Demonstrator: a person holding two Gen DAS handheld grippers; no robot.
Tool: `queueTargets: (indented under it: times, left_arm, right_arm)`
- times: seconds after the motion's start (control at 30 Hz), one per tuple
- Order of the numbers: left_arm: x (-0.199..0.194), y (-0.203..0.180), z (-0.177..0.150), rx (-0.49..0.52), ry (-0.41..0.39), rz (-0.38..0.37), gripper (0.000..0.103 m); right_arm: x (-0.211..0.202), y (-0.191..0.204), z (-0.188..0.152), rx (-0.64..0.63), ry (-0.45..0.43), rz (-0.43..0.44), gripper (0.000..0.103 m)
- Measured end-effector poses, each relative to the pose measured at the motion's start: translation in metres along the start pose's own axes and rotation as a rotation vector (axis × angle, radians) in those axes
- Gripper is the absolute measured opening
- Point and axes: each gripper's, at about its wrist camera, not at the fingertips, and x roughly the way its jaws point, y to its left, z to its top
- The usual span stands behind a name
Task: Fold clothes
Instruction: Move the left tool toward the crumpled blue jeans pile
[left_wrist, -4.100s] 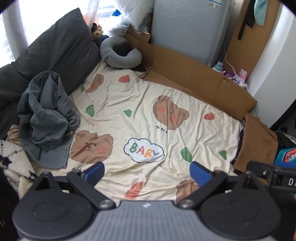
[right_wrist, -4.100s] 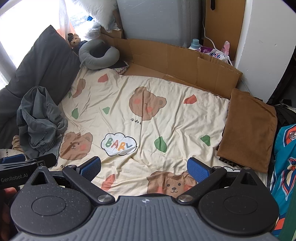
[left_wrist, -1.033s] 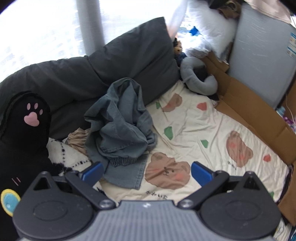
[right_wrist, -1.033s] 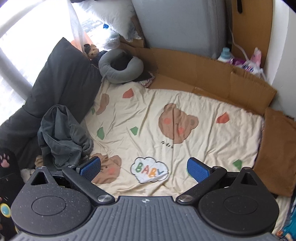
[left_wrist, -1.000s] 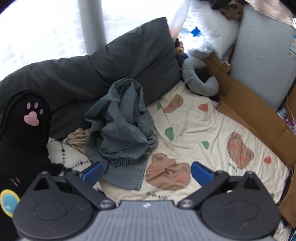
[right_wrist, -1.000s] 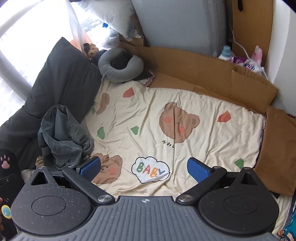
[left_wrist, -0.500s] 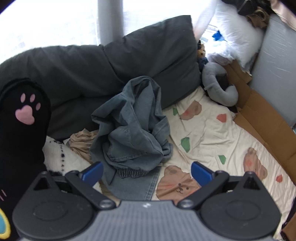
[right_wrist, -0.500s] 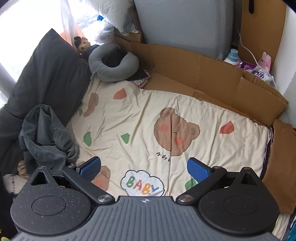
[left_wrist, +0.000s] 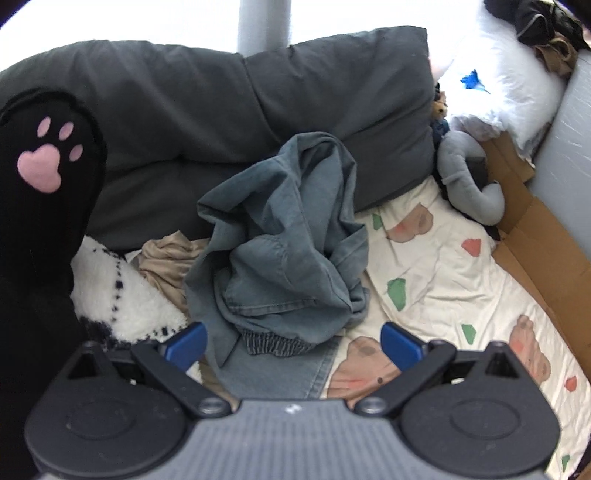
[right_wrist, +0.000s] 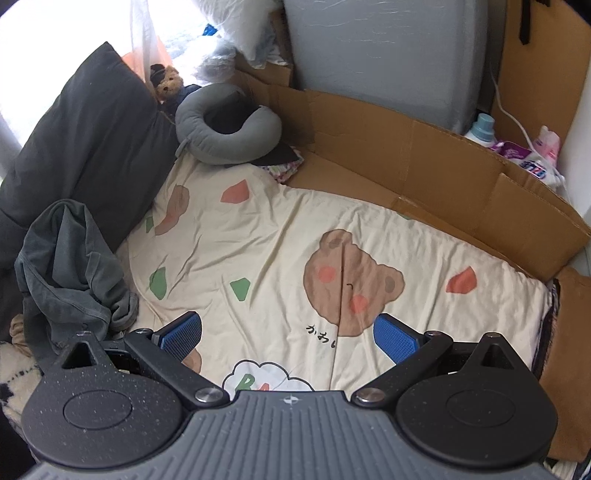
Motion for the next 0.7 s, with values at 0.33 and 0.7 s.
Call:
queueTargets:
  times: [0.33, 0.7]
  left_arm:
    - [0.034, 0.005, -0.007, 0.003, -0.01, 0.019, 0.099]
    - [0.087, 0.038, -0.021, -0.038, -0.022, 0.12, 0.094]
  right_arm:
    - [0.026, 0.032, -0.007, -0.137, -0.016, 0.136, 0.102]
    - [0.066, 0.042, -0.032, -0.217, 0.012, 0.226, 0.102]
